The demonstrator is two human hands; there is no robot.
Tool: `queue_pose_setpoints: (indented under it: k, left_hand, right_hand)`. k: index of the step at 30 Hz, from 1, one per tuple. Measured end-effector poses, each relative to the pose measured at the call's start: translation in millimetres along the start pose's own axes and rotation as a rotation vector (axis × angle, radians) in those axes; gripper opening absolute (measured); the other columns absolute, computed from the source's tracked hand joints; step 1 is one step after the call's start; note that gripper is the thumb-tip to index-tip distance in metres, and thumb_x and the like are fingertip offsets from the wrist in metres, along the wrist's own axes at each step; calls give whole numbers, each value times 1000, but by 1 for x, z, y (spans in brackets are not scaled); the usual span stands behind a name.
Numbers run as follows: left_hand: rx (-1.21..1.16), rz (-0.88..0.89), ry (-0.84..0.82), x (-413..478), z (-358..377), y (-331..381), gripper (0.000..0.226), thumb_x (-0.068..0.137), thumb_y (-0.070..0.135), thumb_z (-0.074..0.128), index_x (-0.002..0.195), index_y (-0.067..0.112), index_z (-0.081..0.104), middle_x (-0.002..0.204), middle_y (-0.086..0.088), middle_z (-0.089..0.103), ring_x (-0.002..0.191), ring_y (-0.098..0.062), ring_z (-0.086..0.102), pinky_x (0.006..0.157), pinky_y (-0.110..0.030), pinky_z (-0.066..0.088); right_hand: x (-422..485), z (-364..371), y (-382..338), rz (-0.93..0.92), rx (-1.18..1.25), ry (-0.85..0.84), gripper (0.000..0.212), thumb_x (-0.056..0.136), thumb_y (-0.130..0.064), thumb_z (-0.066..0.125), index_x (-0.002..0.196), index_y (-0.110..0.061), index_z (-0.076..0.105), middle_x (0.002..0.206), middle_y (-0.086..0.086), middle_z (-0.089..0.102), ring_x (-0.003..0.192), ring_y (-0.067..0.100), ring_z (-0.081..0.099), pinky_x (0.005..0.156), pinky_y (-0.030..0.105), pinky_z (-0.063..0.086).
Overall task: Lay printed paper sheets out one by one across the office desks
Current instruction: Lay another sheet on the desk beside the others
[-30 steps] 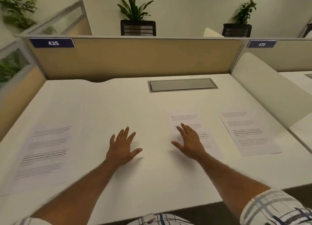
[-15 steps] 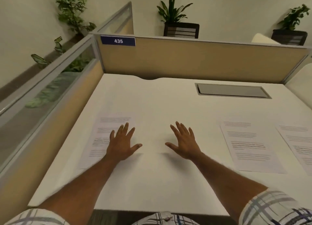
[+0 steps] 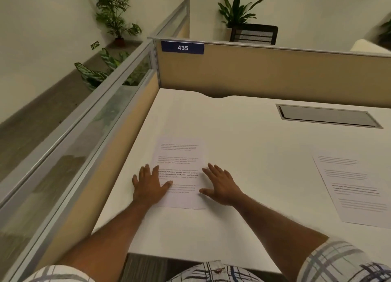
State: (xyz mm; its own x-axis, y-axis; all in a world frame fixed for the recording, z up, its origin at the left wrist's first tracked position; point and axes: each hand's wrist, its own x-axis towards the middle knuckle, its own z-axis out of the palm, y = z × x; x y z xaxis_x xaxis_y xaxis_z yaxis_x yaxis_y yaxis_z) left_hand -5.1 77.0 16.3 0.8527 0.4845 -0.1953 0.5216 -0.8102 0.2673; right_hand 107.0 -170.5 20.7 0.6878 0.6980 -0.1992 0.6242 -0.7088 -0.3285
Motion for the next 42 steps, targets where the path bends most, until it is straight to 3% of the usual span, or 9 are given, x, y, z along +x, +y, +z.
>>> queue_pose_setpoints:
  k: [6,11,15,20,26,31,37,42]
  left_hand:
    - [-111,-6,7,0,0,-3,82,89,64,49,153,21,21,161,-10,19,150,-27,10,119,-52,6]
    - [-196,72,66,-1,1,-2,73,89,56,56,149,21,32,156,-5,34,146,-24,24,117,-51,18]
    - [-219,-39,66,-1,-1,-1,72,90,52,57,149,21,31,158,-8,29,148,-26,20,118,-49,16]
    - [-387,-66,152,1,-5,3,66,85,44,67,142,20,43,144,-5,49,134,-25,43,110,-44,31]
    - [-620,-210,111,9,-18,11,61,84,45,70,136,24,48,133,-3,60,123,-24,55,106,-45,35]
    - [-765,-226,85,13,-21,11,59,82,42,73,133,22,50,134,-6,58,122,-24,55,106,-48,41]
    - [-952,-306,121,19,-28,12,57,86,31,72,136,15,50,140,-12,51,125,-26,52,98,-36,44]
    - [-958,-351,182,21,-32,8,54,87,28,71,136,13,52,141,-13,49,123,-27,53,87,-30,43]
  right_hand:
    - [4,7,-7,-5,-40,-62,81,92,-65,42,156,-26,14,165,0,-2,152,21,-1,123,44,6]
    - [5,10,-7,-4,-59,-49,80,92,-66,42,156,-26,15,165,0,-2,152,21,-2,122,44,7]
    - [5,11,-6,-5,-62,-50,80,92,-66,41,156,-27,14,165,0,-3,152,21,-2,122,44,6]
    - [3,11,-5,-11,-71,-58,80,92,-66,40,156,-27,13,165,1,-5,152,20,-4,123,43,6]
    - [2,10,-6,-11,-42,-61,80,92,-64,42,156,-26,14,165,1,-4,152,20,-4,123,43,4]
    - [2,9,-6,-13,-36,-62,80,92,-63,43,156,-26,14,165,2,-5,152,20,-4,123,43,4]
    - [2,10,-6,-9,-34,-62,79,92,-63,43,156,-26,14,165,2,-5,152,21,-4,123,44,4]
    - [3,11,-5,-10,-44,-60,80,92,-64,42,156,-26,14,165,1,-5,152,20,-4,123,43,4]
